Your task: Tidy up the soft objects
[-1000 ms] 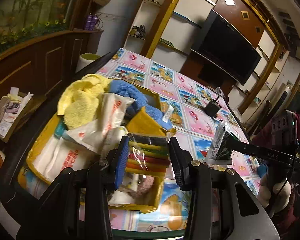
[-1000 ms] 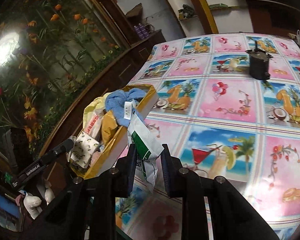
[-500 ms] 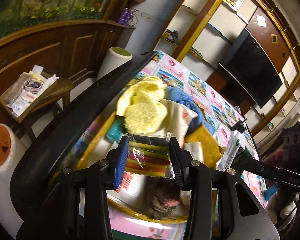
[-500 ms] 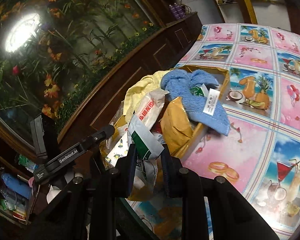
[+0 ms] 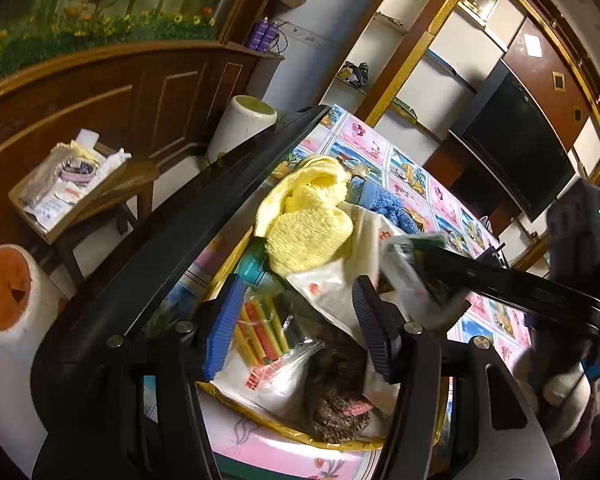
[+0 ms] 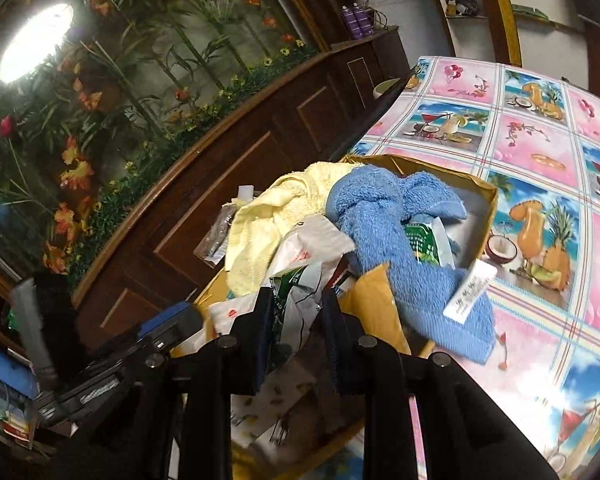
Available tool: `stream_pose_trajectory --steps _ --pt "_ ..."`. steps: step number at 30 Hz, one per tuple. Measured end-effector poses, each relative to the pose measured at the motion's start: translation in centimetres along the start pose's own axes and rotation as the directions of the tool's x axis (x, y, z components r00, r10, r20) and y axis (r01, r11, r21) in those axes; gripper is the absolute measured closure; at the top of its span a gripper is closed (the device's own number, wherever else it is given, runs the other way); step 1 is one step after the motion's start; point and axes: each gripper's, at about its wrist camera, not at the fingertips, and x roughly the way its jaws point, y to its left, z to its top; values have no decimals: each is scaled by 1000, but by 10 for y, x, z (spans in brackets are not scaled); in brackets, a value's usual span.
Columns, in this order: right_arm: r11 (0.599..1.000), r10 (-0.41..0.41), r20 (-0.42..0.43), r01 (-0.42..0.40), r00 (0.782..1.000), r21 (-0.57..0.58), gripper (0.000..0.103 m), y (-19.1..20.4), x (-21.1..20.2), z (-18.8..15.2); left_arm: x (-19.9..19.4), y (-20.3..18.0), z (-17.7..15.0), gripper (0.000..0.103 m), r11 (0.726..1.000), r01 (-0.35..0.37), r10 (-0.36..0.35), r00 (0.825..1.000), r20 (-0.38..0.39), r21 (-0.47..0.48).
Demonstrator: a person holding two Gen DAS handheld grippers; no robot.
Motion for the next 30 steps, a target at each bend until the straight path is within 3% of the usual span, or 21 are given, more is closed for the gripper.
stream_pose_trajectory --steps 6,12,17,24,30 --pt "996 -71 -52 69 996 -48 80 5 22 -6 -6 -10 -3 42 997 -46 44 998 33 54" --pt "994 -81 -27 78 996 -80 77 14 12 -8 -9 -19 -5 42 991 -92 87 995 57 94" --pt "993 -80 45 84 996 -82 45 18 -10 -9 -14 -29 -7 42 973 -196 186 978 92 122" --pt "995 -76 102 83 992 -64 44 16 -34 -12 -18 -42 -15 42 934 -317 300 946 120 163" --pt "995 -85 110 90 990 -39 44 7 -47 -24 -22 -52 -20 42 926 -329 311 943 117 185"
